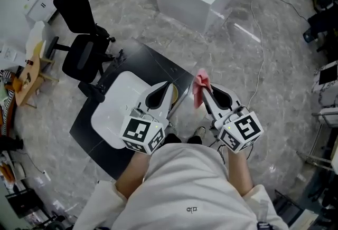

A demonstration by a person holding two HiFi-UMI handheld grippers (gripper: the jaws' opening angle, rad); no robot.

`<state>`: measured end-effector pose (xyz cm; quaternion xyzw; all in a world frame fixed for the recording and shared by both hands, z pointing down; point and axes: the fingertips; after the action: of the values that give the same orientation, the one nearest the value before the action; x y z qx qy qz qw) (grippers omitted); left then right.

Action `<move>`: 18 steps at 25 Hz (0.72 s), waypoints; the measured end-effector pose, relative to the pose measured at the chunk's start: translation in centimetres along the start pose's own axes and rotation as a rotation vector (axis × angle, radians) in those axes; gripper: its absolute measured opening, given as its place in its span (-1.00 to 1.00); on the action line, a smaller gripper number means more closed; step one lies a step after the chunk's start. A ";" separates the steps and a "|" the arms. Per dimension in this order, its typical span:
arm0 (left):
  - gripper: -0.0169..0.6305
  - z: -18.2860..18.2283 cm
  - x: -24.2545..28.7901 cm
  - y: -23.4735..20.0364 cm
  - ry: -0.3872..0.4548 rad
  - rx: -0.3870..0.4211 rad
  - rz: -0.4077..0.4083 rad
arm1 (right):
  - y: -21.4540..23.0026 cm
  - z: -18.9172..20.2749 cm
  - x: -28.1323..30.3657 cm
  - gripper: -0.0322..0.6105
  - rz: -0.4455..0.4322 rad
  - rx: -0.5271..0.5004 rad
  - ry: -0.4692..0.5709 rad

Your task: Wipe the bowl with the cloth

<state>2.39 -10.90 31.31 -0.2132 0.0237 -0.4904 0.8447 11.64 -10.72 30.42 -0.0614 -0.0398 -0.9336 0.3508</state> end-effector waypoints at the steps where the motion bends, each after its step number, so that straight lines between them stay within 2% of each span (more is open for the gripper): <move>1: -0.91 0.0 0.1 0.3 -0.002 0.008 0.003 | 0.0 -0.2 -0.1 -0.81 0.003 -0.006 0.004; 18: -0.91 0.6 1.0 1.5 -0.023 0.006 0.029 | 0.1 0.6 -0.3 -0.81 0.005 -0.004 -0.020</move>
<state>4.28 -10.90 31.48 -0.2162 0.0155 -0.4758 0.8524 11.99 -10.56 30.97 -0.0716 -0.0413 -0.9322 0.3525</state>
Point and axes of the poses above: the fingertips, and each gripper's own axes: x forward along the fingers, y to its right, z out of its underside, and after that the axes turned 11 degrees about -x, right-handed
